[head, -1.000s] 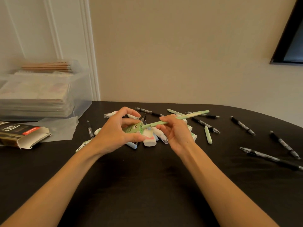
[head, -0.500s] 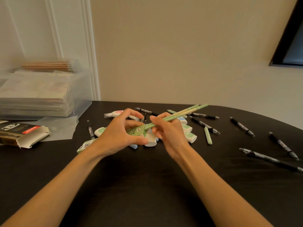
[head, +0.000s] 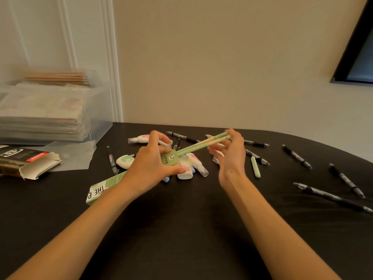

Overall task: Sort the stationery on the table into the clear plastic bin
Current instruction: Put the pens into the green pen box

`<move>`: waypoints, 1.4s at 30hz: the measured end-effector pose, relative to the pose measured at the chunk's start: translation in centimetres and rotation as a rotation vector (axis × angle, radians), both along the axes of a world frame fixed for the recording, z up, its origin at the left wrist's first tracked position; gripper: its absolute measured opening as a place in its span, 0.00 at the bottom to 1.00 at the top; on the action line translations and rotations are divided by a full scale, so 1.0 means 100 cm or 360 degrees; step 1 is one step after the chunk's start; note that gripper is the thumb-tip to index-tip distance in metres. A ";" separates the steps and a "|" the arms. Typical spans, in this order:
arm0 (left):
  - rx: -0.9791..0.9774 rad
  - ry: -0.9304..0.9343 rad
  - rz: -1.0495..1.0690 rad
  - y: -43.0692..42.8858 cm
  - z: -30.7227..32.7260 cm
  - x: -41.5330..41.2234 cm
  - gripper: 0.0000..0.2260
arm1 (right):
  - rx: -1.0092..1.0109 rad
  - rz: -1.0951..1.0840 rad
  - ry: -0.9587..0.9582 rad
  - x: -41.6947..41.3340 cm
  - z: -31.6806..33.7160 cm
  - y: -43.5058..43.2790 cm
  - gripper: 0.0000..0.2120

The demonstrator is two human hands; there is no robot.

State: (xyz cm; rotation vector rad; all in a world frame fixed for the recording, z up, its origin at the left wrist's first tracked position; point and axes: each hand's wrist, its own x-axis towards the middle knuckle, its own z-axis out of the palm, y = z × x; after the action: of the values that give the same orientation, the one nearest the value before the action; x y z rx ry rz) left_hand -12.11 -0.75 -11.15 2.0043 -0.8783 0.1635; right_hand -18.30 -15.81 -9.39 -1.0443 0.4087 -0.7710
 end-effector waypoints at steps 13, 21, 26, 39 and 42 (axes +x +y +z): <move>0.0028 -0.0097 0.0098 -0.001 -0.001 -0.002 0.27 | -0.0873 0.0231 0.0540 0.003 -0.011 0.031 0.11; -0.0075 -0.0136 0.0182 -0.001 0.005 -0.002 0.25 | -0.0659 0.0476 0.0491 -0.003 -0.010 0.024 0.20; -0.0593 -0.0123 0.0412 -0.016 0.044 -0.010 0.23 | -0.0396 0.0501 0.0622 -0.018 -0.006 0.013 0.12; -0.0918 0.0106 -0.0343 -0.045 0.035 -0.044 0.12 | -0.0634 0.0795 0.0277 -0.045 0.026 0.008 0.15; -0.1088 0.0243 -0.0378 -0.044 0.031 -0.043 0.18 | -0.0615 0.0775 0.0225 -0.044 0.030 0.004 0.16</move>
State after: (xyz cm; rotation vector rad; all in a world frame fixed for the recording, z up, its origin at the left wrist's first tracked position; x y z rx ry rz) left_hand -16.45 -5.17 -8.00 1.2530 -0.8148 0.1481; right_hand -22.74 -15.38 -6.37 -1.4955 0.1107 -0.3421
